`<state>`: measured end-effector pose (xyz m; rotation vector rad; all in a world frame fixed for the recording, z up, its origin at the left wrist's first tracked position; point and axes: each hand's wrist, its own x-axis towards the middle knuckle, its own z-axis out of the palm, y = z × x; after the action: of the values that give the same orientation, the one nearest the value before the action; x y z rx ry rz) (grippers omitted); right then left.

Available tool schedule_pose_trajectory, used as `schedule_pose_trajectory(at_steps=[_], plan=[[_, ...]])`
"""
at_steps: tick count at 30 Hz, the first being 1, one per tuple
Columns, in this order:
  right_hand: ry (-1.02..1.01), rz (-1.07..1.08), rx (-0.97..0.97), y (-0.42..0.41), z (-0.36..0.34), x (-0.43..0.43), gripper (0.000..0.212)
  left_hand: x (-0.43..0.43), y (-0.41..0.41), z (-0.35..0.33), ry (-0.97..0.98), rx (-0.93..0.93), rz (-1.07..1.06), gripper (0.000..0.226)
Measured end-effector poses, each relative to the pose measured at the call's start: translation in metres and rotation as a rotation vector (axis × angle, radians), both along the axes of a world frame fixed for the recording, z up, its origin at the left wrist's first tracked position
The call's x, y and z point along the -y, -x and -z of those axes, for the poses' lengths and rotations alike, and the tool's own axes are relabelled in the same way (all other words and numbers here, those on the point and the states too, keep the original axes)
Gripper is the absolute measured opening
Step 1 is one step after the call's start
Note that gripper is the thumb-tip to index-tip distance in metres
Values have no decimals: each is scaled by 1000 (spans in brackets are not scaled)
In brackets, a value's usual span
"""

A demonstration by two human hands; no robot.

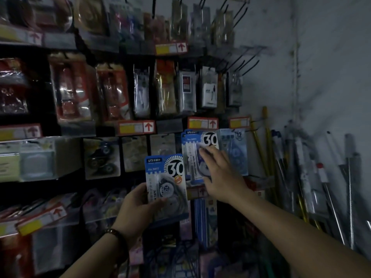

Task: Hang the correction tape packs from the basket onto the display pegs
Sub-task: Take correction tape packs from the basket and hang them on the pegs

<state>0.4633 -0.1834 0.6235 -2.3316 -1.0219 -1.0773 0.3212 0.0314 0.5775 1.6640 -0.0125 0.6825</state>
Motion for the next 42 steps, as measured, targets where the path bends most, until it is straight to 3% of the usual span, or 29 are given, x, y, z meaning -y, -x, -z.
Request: schedule_pose_trajectory(at_steps=[9,16,22,34,42], plan=[[34,67,-79,-16,-18,-6,92,8,3,-15,-61,5,-8,29],[71,-8,-80,-25,-19,6,93,3,-1,-12,-81,-18,-9,30],[-64,-26,-122,-28,-23,8,93,-1,-5,-9,-63,-43,-7,28],[75,-34,-106,-28,-20,11,92,0,-9,-8,-36,-57,20,29],[136,86,-95,-42,-18,-19,94,0,-11,-8,-23,-57,27,31]])
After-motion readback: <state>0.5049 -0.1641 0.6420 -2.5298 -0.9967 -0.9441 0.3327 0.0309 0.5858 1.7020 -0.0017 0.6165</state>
